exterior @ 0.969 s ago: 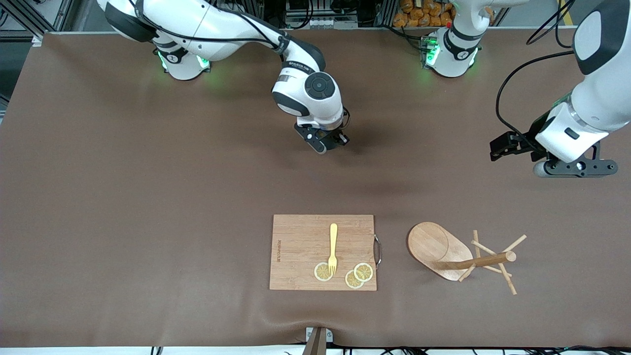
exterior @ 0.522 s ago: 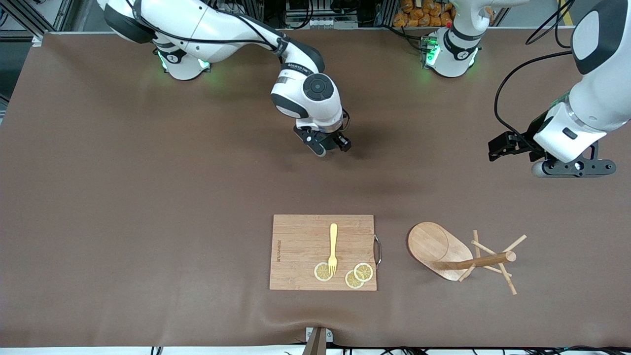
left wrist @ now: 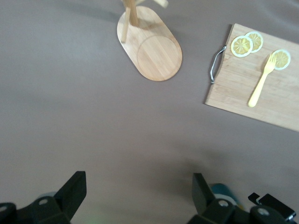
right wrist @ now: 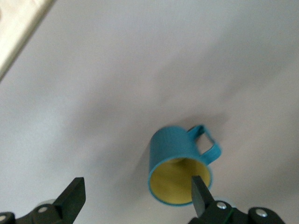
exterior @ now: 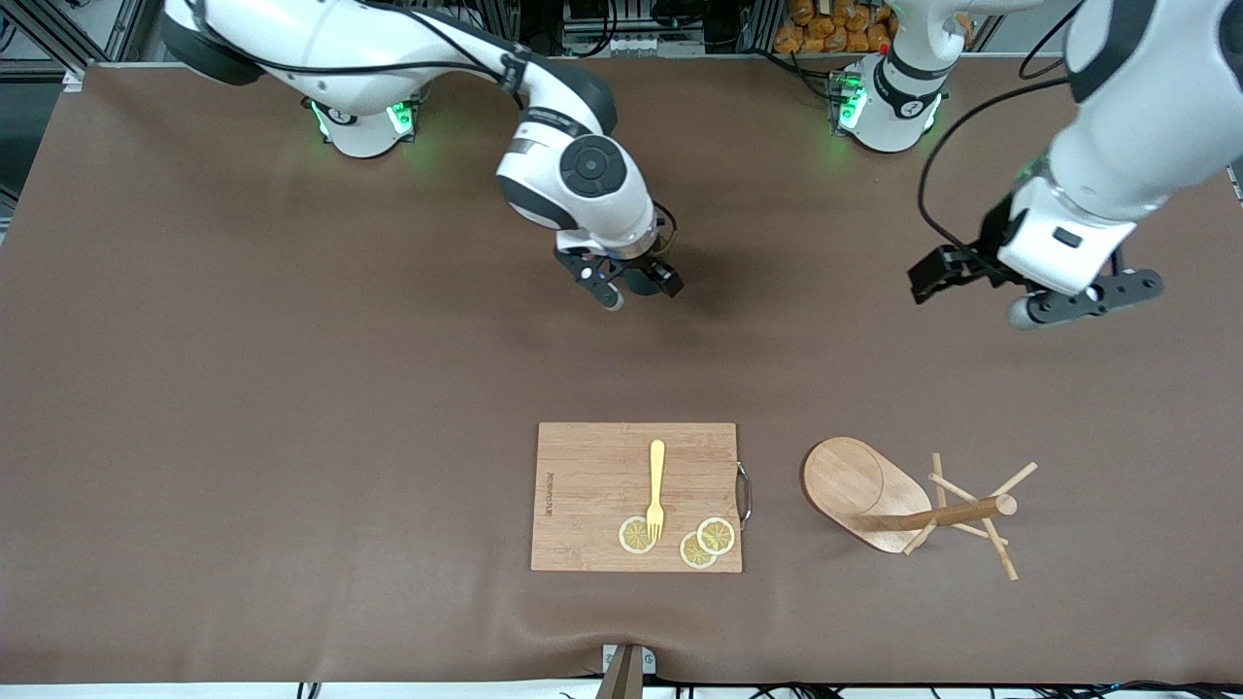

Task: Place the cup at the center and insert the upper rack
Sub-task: 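Set down the mug and open the right gripper while the left gripper approaches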

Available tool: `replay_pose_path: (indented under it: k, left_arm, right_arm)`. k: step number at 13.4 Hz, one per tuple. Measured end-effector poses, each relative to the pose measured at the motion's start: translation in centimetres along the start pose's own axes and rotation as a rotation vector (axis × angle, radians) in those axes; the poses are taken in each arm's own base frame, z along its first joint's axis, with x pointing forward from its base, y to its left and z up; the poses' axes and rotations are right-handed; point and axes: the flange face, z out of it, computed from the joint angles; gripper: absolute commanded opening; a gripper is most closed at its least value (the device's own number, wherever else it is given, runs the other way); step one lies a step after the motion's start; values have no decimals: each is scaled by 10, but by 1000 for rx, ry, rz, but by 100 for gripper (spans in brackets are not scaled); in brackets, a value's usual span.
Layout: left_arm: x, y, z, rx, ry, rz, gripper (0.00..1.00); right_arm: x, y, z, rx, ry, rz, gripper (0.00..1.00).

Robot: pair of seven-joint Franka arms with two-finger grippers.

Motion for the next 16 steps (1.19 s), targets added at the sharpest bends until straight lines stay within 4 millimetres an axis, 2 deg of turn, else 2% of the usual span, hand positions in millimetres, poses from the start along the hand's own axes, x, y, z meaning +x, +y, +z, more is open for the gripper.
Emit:
replay_pose_path:
  k: [4, 6, 8, 10, 11, 12, 16]
  left_arm:
    - [-37, 46, 2, -3, -8, -171, 100]
    - [-55, 67, 6, 13, 1, -224, 100]
    - [-73, 90, 14, 46, 26, -249, 100]
    - [-91, 118, 24, 63, 41, -288, 100]
    - [-97, 131, 29, 67, 44, -306, 100]
    - [-104, 143, 35, 76, 51, -320, 100]
    - [-131, 195, 60, 78, 63, -452, 100]
  right_arm:
    - [48, 11, -42, -46, 22, -136, 100]
    - [81, 19, -57, -78, 7, -209, 100]
    - [127, 29, -74, -86, -35, -272, 100]
    - [183, 48, -108, -66, -68, -334, 100]
    - [203, 61, -125, -73, -65, -362, 100]
    - [218, 73, -141, -85, -58, -393, 100]
    - [254, 113, -191, -119, -12, -446, 100]
